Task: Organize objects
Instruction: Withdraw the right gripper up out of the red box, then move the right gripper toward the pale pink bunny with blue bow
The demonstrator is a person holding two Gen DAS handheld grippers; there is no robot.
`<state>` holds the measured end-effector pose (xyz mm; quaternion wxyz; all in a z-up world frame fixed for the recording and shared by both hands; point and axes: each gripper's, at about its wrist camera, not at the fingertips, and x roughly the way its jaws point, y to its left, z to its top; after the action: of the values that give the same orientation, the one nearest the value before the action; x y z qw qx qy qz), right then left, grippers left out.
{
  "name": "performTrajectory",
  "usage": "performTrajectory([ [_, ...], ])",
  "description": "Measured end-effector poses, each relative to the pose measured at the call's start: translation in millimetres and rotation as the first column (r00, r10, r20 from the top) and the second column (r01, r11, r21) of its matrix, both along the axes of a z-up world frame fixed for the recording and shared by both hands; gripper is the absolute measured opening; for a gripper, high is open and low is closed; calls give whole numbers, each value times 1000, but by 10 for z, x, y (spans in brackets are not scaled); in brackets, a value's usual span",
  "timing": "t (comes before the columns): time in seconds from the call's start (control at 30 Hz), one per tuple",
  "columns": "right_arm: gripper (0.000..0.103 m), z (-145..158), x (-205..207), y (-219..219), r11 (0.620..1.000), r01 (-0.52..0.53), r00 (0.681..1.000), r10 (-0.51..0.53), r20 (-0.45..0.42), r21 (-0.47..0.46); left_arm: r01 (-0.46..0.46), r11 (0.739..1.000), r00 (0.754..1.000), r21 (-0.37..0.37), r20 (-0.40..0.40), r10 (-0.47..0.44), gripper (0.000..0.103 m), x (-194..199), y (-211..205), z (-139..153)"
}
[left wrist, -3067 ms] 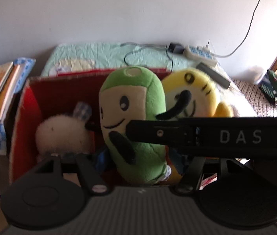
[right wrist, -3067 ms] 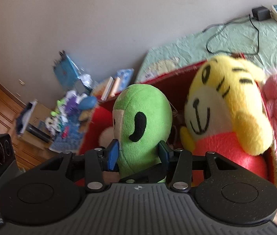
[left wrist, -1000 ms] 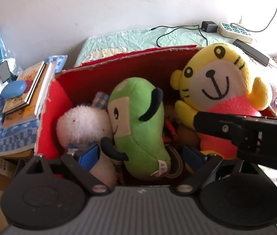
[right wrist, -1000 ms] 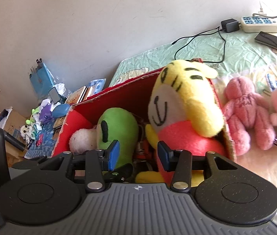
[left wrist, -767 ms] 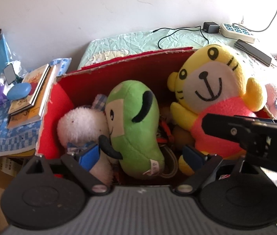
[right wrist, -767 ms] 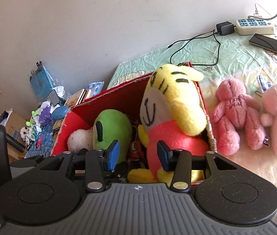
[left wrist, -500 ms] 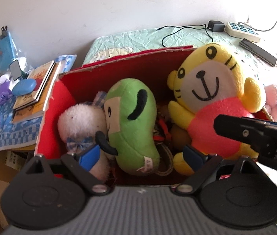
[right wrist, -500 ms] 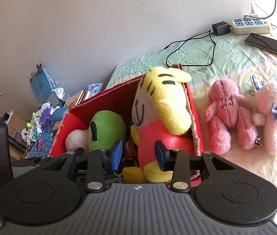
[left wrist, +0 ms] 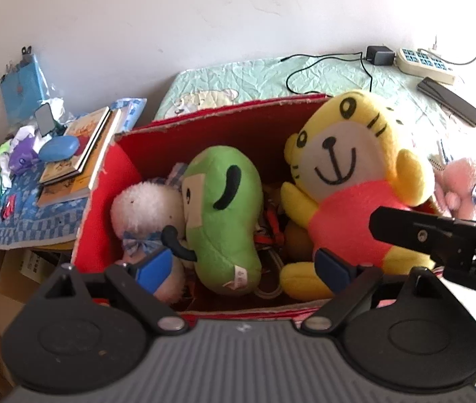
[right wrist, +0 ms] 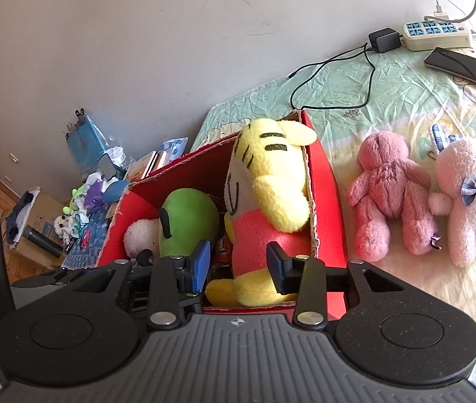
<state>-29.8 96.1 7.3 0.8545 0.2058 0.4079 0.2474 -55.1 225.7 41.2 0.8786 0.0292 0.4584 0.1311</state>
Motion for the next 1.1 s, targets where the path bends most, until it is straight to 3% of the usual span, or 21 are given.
performTrajectory([
  [0.57,41,154,-104,-276,996,-85,996,84,25,28,-62,998,998,-11,-22,61,93,-202,-333,151],
  [1.1,41,117,-235,-622,993,-116,993,116,8,5,-51,998,996,-24,-77,49,93,-296,-785,42],
])
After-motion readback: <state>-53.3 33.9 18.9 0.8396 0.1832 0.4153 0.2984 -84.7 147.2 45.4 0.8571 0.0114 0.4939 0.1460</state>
